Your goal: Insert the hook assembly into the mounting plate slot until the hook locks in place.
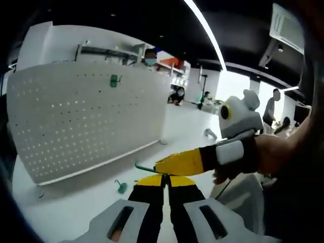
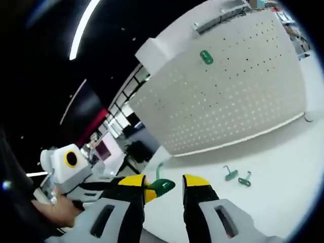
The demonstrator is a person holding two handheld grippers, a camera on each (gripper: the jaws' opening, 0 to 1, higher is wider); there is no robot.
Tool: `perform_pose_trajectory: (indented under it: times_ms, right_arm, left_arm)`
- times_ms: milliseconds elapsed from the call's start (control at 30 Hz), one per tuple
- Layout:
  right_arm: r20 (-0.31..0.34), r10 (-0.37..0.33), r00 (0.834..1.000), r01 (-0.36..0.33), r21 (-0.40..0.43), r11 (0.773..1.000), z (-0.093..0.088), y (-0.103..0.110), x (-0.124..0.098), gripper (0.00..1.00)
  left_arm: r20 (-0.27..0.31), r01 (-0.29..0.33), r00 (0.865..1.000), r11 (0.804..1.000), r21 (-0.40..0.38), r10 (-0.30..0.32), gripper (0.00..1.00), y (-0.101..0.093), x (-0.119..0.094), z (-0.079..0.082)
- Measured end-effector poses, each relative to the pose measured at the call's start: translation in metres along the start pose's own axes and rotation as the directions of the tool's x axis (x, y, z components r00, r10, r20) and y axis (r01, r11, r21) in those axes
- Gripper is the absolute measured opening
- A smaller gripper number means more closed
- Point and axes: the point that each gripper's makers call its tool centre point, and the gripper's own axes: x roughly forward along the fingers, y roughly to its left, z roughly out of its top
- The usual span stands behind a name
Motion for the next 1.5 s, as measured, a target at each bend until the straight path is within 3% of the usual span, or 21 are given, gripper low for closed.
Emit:
perform_pose_trajectory:
  times_ms: [100, 233, 400, 600, 700, 900, 1200, 1300, 1467, 1500]
  right_arm:
    - [0.018, 0.011, 1.000, -0.012, 0.077, 0.997, 0.002, 0.000, 0.000, 0.25]
    - [0.027, 0.016, 1.000, -0.019, 0.121, 0.992, 0.001, 0.002, 0.001, 0.20]
    - [0.038, 0.030, 0.999, -0.040, 0.279, 0.959, -0.002, 0.002, 0.000, 0.19]
    - [0.037, 0.022, 0.999, -0.031, 0.278, 0.960, -0.003, -0.001, 0.001, 0.15]
    - [0.055, 0.026, 0.998, -0.043, 0.325, 0.945, -0.003, -0.003, 0.000, 0.14]
    - [0.053, 0.016, 0.998, -0.032, 0.313, 0.949, -0.003, -0.006, -0.002, 0.14]
    - [0.057, 0.020, 0.998, -0.036, 0.300, 0.953, 0.004, -0.013, -0.005, 0.14]
    - [0.038, 0.033, 0.999, -0.041, 0.247, 0.968, 0.006, -0.015, -0.009, 0.14]
    - [0.007, 0.069, 0.998, -0.068, 0.223, 0.972, 0.003, -0.012, -0.012, 0.14]
    - [0.002, 0.077, 0.997, -0.075, 0.213, 0.974, 0.002, -0.011, -0.012, 0.14]
  left_arm:
    - [0.014, -0.002, 1.000, 1.000, -0.006, 0.002, 0.02, -0.001, 0.001, 0.003]
    - [0.017, -0.008, 1.000, 1.000, 0.018, 0.008, 0.02, -0.005, 0.002, 0.004]
    - [0.020, -0.006, 1.000, 1.000, 0.028, 0.006, 0.02, -0.005, 0.002, 0.004]
    - [-0.001, -0.001, 1.000, 0.997, 0.074, 0.001, 0.02, -0.006, 0.003, -0.002]
    - [0.005, 0.002, 1.000, 0.998, 0.064, -0.002, 0.02, -0.006, 0.003, -0.002]
    - [-0.008, 0.011, 1.000, 0.998, 0.059, -0.010, 0.05, -0.007, 0.004, -0.004]
    - [-0.004, 0.052, 0.999, 0.995, -0.083, -0.053, 0.20, -0.004, 0.000, -0.007]
    - [0.007, 0.059, 0.998, 0.985, -0.161, -0.058, 0.25, 0.005, -0.006, -0.009]
    - [0.014, 0.040, 0.999, 0.969, -0.243, -0.038, 0.27, 0.031, -0.014, -0.013]
    - [0.028, 0.058, 0.998, 0.954, -0.295, -0.052, 0.27, 0.033, -0.015, -0.010]
